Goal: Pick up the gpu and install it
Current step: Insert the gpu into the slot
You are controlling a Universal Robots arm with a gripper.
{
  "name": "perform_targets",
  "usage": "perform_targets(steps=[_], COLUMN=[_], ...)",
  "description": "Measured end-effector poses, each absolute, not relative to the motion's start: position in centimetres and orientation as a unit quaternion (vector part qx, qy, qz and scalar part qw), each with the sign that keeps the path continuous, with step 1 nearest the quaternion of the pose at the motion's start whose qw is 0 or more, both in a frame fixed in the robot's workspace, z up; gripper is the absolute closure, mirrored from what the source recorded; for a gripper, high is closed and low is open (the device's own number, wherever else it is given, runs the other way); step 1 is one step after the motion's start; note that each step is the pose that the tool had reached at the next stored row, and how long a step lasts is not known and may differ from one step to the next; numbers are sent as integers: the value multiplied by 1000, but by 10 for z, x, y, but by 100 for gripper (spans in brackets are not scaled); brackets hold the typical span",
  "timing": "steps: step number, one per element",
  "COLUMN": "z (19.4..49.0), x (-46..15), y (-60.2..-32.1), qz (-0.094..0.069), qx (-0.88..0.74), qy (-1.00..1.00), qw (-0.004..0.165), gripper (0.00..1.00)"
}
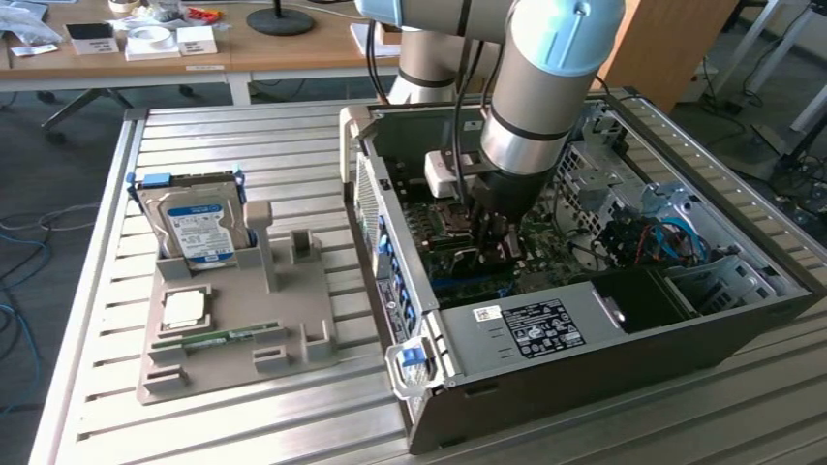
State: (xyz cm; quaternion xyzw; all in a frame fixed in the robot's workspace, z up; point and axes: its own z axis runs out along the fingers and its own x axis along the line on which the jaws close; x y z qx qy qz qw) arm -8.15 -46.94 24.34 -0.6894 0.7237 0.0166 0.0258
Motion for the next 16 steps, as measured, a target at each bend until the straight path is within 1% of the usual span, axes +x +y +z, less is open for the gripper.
perform_targets(steps=[11,13,14,15,16], z=[243,243,243,243,243], x=[-82,-82,-82,-82,-82], y=[-469,-469,-469,-469,-469], qz=[17,17,17,17,17], qx=[-689,-689,-689,-689,-689], qy=[724,724,724,724,724], qw=[26,26,26,26,26], gripper=[72,60,60,55,55])
